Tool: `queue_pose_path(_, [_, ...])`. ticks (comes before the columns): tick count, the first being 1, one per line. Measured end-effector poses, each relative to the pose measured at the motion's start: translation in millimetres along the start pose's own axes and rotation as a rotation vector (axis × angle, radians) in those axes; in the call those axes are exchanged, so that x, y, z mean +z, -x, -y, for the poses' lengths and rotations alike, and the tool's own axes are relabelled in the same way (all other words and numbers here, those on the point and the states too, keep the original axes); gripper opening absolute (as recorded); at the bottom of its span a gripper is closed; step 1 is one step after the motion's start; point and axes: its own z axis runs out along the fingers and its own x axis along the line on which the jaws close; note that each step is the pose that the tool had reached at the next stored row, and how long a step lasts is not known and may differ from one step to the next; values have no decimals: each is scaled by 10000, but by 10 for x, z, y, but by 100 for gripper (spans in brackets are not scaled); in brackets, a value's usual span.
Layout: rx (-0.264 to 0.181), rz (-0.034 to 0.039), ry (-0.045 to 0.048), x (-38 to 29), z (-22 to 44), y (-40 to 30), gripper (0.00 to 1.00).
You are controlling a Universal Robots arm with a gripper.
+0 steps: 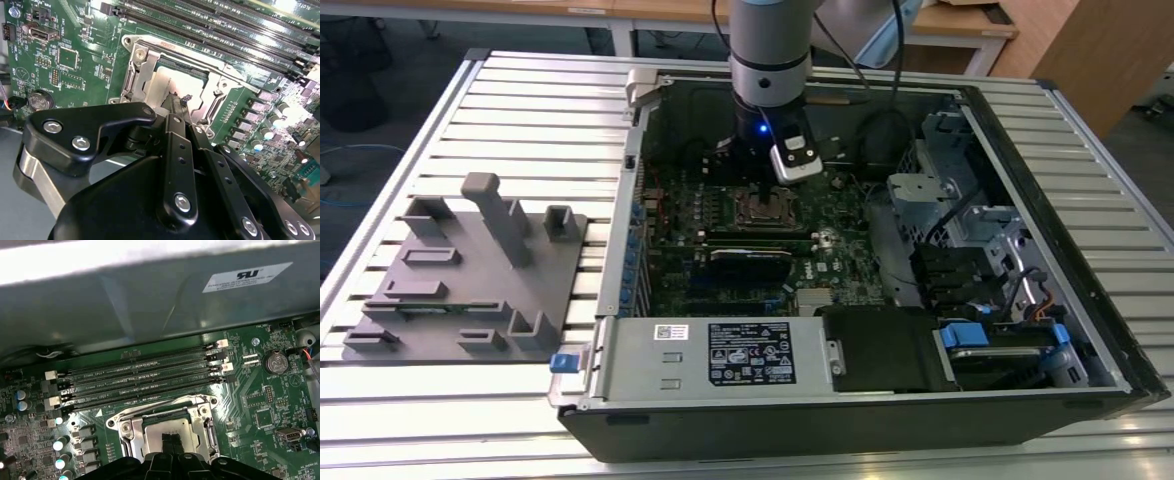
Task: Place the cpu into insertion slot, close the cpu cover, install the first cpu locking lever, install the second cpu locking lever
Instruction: 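Install the first cpu locking lever, then install the second cpu locking lever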
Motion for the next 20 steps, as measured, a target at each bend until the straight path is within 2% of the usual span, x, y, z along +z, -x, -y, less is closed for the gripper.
queue_pose_path(5, [-1,0,-1,-2,1,1,10])
queue_pose_path(15, [-1,1,2,-72,-4,7,10])
queue_pose_path(17, [0,0,0,-103,-5,9,10])
queue_pose_path(20, [-1,-2,-5,-108,-5,9,10])
